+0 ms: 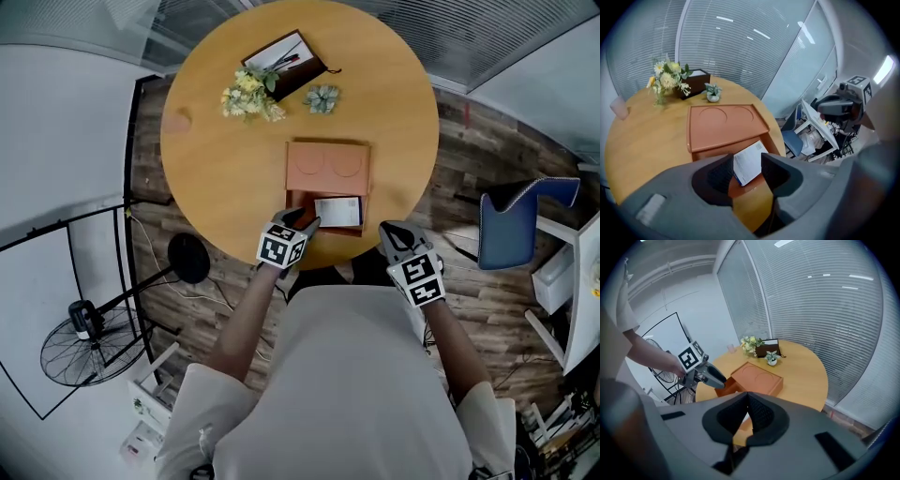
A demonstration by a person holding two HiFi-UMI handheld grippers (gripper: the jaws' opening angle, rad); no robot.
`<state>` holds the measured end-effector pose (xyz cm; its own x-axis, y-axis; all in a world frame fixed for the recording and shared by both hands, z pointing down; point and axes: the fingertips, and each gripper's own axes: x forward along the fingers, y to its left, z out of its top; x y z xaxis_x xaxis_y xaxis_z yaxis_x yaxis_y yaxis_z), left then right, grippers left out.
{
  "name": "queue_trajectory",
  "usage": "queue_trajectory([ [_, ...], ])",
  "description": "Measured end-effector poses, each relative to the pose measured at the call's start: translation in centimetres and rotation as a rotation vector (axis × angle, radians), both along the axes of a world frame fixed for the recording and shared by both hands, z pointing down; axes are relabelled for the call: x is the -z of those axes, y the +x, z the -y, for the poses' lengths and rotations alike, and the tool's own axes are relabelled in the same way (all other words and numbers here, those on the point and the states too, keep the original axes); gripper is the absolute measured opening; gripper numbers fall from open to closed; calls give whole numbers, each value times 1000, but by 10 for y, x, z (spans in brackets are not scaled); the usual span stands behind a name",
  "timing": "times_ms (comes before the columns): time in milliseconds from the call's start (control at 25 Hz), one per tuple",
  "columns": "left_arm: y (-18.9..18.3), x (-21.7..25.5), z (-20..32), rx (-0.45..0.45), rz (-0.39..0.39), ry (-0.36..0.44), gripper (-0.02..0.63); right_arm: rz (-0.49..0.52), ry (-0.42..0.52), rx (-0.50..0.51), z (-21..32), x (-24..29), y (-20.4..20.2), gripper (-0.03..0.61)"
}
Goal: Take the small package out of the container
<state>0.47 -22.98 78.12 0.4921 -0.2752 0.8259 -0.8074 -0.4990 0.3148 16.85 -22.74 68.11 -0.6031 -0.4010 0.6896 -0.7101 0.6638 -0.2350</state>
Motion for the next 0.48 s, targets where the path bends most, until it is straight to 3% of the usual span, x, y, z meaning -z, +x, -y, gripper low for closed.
queue_trajectory([
  [320,2,-57,-5,-2,74,-154,209,-5,-10,16,16,-3,11,3],
  [480,4,-81,-6,-51,121,-223,209,-24,3,37,18,-3,12,3],
])
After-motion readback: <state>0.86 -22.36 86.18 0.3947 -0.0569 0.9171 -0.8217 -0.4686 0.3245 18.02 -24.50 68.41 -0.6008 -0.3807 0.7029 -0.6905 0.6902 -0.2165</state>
